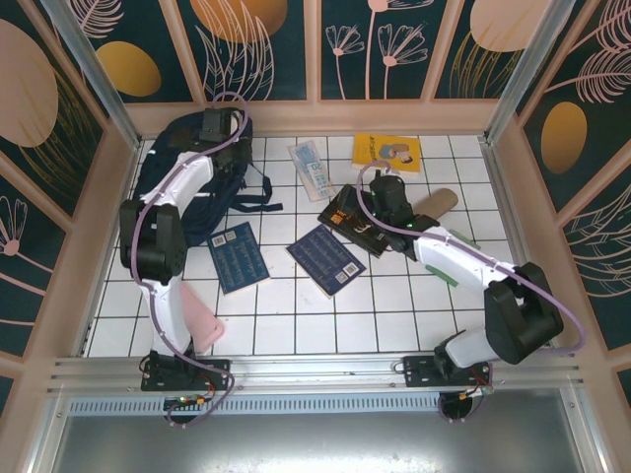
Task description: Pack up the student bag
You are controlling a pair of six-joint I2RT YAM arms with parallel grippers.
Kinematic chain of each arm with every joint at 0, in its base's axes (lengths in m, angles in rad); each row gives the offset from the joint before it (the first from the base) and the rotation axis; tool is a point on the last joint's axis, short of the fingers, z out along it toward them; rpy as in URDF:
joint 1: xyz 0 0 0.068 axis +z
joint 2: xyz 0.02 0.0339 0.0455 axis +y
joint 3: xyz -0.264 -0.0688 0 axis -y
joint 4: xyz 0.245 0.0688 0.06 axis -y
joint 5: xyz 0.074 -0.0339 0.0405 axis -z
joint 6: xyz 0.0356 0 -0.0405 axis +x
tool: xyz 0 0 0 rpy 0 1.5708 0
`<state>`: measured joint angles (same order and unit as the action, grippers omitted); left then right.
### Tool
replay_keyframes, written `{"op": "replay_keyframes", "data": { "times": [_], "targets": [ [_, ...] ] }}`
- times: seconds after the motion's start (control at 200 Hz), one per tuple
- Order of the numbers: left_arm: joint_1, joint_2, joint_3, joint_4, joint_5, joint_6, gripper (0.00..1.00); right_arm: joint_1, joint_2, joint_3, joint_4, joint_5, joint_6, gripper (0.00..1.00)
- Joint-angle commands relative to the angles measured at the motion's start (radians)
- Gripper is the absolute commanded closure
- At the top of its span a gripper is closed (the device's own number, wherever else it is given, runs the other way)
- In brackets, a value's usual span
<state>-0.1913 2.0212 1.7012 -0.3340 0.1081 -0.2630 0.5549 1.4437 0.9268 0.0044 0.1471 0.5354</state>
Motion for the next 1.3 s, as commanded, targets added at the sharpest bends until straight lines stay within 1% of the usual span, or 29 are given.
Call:
{"op": "replay_keyframes", "data": {
  "times": [0.0,0.23,0.32,0.35,0.46,0.62,0.67,0.76,0.79,0.891,0.941,0.966,0.971,1.001,1.006,1.011,1.016,1.021,1.051,1.056,1.061,1.066,1.071,1.081,1.146,1.166,1.191,1.216,1.291],
  "targets": [
    [-0.034,-0.099,-0.055,0.063,0.120,0.057,1.00,0.008,0.041,0.063,0.052,-0.039,0.020,0.01],
    [-0.072,-0.163,-0.205,0.103,0.158,0.079,1.00,0.005,0.214,0.244,0.050,-0.088,0.016,0.08],
    [-0.087,-0.190,-0.271,0.133,0.165,0.068,1.00,-0.002,0.317,0.359,0.036,-0.128,0.041,0.12],
    [-0.093,-0.200,-0.292,0.141,0.165,0.067,1.00,-0.003,0.365,0.419,0.013,-0.128,0.058,0.15],
    [-0.111,-0.224,-0.348,0.166,0.162,0.060,1.00,-0.002,0.535,0.614,-0.030,-0.233,0.099,0.23],
    [-0.120,-0.241,-0.392,0.184,0.166,0.053,1.00,-0.003,0.757,0.864,-0.051,-0.368,0.174,0.27],
    [-0.121,-0.244,-0.398,0.184,0.161,0.056,1.00,-0.003,0.826,0.949,-0.067,-0.416,0.198,0.30],
    [-0.122,-0.241,-0.409,0.188,0.155,0.055,1.00,-0.002,0.918,1.052,-0.073,-0.491,0.247,0.33],
    [-0.121,-0.239,-0.410,0.187,0.154,0.056,1.00,-0.002,0.938,1.072,-0.076,-0.506,0.260,0.32],
    [-0.121,-0.239,-0.419,0.193,0.156,0.046,1.00,-0.002,0.998,1.130,-0.068,-0.564,0.281,0.37],
    [-0.121,-0.242,-0.424,0.198,0.157,0.039,1.00,0.001,1.012,1.142,-0.065,-0.574,0.282,0.43],
    [-0.120,-0.243,-0.428,0.200,0.157,0.035,1.00,0.003,1.016,1.142,-0.055,-0.581,0.282,0.54],
    [-0.120,-0.244,-0.429,0.200,0.157,0.035,1.00,0.003,1.016,1.142,-0.055,-0.581,0.282,0.54],
    [-0.122,-0.248,-0.434,0.202,0.153,0.030,1.00,0.003,1.019,1.138,-0.045,-0.589,0.286,0.66],
    [-0.122,-0.249,-0.434,0.202,0.151,0.028,1.00,0.003,1.018,1.137,-0.041,-0.592,0.289,0.69],
    [-0.122,-0.250,-0.435,0.202,0.150,0.027,1.00,0.003,1.018,1.137,-0.041,-0.592,0.289,0.69],
    [-0.122,-0.250,-0.435,0.201,0.148,0.026,0.99,0.003,1.018,1.136,-0.039,-0.592,0.292,0.72],
    [-0.122,-0.252,-0.437,0.202,0.146,0.025,0.98,0.003,1.018,1.136,-0.039,-0.592,0.292,0.72],
    [-0.121,-0.260,-0.442,0.202,0.134,0.018,0.88,0.004,1.018,1.130,-0.032,-0.591,0.297,0.86],
    [-0.121,-0.261,-0.444,0.201,0.132,0.016,0.86,0.004,1.018,1.130,-0.032,-0.591,0.297,0.86],
    [-0.121,-0.262,-0.446,0.201,0.129,0.015,0.84,0.004,1.018,1.130,-0.031,-0.590,0.297,0.89],
    [-0.120,-0.263,-0.447,0.201,0.126,0.013,0.82,0.003,1.017,1.129,-0.031,-0.589,0.298,0.96],
    [-0.122,-0.265,-0.448,0.200,0.124,0.013,0.81,0.003,1.017,1.129,-0.031,-0.589,0.298,0.96],
    [-0.123,-0.268,-0.450,0.199,0.119,0.010,0.80,0.003,1.017,1.129,-0.029,-0.589,0.298,1.00],
    [-0.121,-0.292,-0.475,0.185,0.069,-0.012,0.77,0.003,1.011,1.126,-0.031,-0.576,0.292,1.00],
    [-0.121,-0.300,-0.483,0.176,0.043,-0.019,0.74,0.002,1.006,1.123,-0.031,-0.571,0.291,1.00],
    [-0.122,-0.302,-0.495,0.165,0.019,-0.030,0.66,0.002,1.001,1.119,-0.028,-0.567,0.290,1.00],
    [-0.122,-0.344,-0.510,0.153,0.000,-0.041,0.60,0.002,0.995,1.113,-0.027,-0.563,0.290,1.00],
    [-0.121,-0.417,-0.568,0.123,-0.081,-0.090,0.54,0.004,0.970,1.088,-0.010,-0.550,0.295,1.00]
  ]
}}
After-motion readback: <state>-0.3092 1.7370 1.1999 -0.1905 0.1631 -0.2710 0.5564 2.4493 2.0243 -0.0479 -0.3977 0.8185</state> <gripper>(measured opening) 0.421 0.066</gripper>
